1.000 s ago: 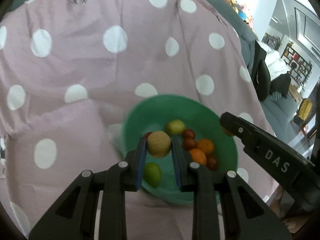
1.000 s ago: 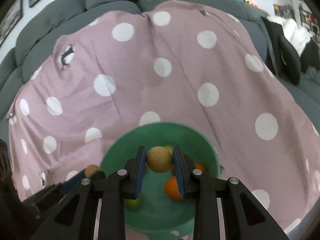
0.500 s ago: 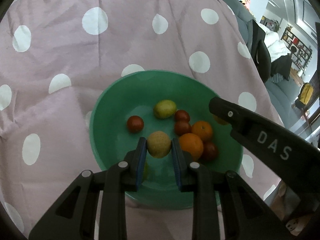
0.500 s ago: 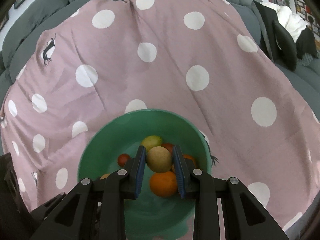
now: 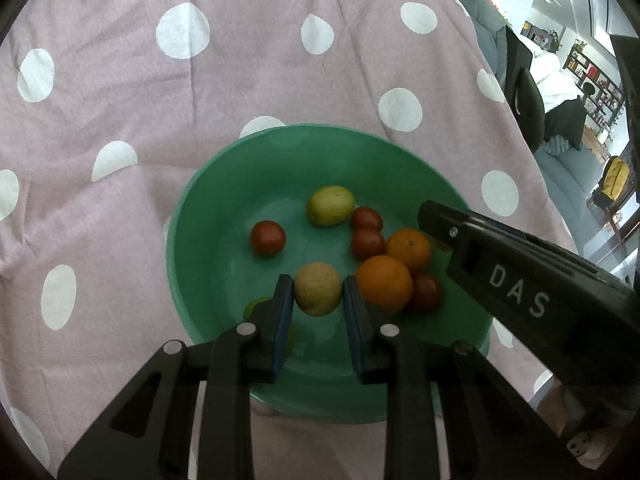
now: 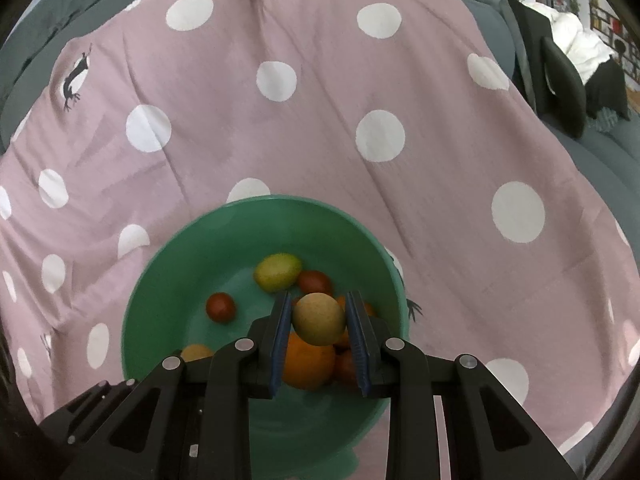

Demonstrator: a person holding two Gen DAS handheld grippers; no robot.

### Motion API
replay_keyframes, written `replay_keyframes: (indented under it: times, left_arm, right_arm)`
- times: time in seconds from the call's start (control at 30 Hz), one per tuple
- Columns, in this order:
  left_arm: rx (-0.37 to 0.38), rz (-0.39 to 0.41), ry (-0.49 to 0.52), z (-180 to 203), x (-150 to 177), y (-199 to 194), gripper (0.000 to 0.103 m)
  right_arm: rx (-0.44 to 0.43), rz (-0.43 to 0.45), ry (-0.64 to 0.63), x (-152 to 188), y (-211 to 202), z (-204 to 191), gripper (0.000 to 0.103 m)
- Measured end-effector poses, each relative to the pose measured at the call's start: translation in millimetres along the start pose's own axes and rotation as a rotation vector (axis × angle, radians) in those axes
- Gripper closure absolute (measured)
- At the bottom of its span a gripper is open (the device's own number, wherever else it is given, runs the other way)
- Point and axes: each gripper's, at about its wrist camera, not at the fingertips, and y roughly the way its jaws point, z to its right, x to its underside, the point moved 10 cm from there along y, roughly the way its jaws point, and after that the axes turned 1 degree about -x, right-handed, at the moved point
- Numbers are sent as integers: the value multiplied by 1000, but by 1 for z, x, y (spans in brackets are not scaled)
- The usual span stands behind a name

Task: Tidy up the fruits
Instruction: 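Carry the yellow fruit in the left tool while the right tool carries its fruit over the bowl, then open the left tool to drop its fruit while the right tool drops its fruit into the bowl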

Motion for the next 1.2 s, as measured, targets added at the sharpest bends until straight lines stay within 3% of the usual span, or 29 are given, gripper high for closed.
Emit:
replay_keyframes:
  times: [0.43, 0.77, 0.87, 0.9, 0.97, 1.13, 1.2]
  left_arm:
    - [-30, -2, 9, 0, 0, 6, 78]
    - [-29, -6, -1, 3, 1, 5, 75]
    - [-33, 10, -2, 2, -2, -1, 63]
    - [-46, 23, 1, 1, -3, -4, 56]
    - [-74, 55, 12, -2, -6, -12, 50]
    - [-119, 123, 21, -12, -14, -37, 21]
    - [-150, 138, 16, -16, -15, -46, 15]
  right_arm:
    - [42, -32, -12, 6, 8, 8, 73]
    - [24, -23, -6, 5, 5, 8, 73]
    - [5, -12, -6, 3, 2, 5, 72]
    - [5, -10, -6, 3, 1, 4, 68]
    - [10, 0, -10, 2, -1, 3, 62]
    - [25, 25, -19, -2, -11, 2, 61]
    - [26, 42, -21, -5, -17, 3, 61]
